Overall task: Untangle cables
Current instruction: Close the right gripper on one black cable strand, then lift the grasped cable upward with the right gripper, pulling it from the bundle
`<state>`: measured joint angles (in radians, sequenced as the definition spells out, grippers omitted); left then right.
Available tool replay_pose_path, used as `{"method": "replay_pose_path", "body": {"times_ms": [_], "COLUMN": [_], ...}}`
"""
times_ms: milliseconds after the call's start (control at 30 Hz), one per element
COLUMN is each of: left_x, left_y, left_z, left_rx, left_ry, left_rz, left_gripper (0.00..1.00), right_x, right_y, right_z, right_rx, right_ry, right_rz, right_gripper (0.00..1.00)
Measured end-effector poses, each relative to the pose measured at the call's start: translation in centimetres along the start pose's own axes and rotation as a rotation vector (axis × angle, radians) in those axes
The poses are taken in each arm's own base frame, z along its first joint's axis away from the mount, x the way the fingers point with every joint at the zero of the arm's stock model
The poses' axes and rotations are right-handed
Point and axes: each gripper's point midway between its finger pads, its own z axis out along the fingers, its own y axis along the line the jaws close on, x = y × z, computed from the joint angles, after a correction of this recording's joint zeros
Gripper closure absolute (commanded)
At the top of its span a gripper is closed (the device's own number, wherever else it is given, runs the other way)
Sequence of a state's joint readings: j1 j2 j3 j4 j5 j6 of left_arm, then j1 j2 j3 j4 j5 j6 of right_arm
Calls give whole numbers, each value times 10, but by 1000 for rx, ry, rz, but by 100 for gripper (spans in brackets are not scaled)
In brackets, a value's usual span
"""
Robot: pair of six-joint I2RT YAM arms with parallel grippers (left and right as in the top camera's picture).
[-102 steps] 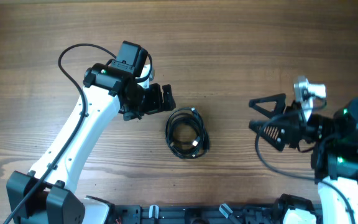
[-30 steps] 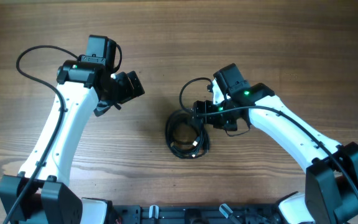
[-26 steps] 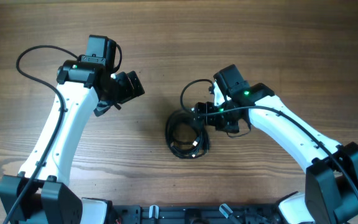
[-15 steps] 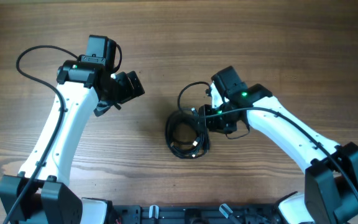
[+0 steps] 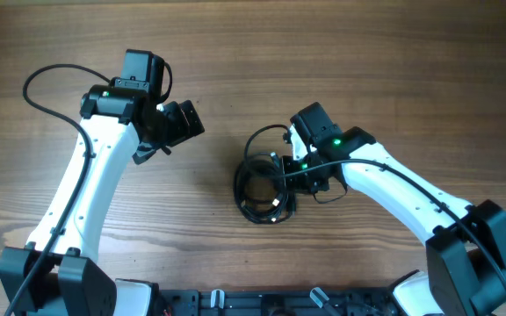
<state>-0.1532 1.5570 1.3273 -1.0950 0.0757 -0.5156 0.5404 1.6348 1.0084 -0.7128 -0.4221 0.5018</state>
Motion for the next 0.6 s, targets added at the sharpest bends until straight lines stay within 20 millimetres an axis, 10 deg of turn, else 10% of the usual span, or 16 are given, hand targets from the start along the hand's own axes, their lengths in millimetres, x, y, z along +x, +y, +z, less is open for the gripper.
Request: {"method": "replay_pose_path", "body": {"times_ms": [67, 333, 600], "left_x": [0, 0, 14], "left_y": [0, 0, 11], "left_z": [0, 0, 18], "left_rx": [0, 0, -28], "left_ry": [0, 0, 43], "left_rz": [0, 0, -4], "left_gripper": [0, 0, 0], "right_x": [-4, -22, -66], "right_y": [2, 32, 99], "right_z": [0, -7, -68], "right_rx": [-8, -139, -286], "right_ry": [-15, -69, -189], "right_rz": [-5, -45, -132], "right_gripper": [96, 96, 96]}}
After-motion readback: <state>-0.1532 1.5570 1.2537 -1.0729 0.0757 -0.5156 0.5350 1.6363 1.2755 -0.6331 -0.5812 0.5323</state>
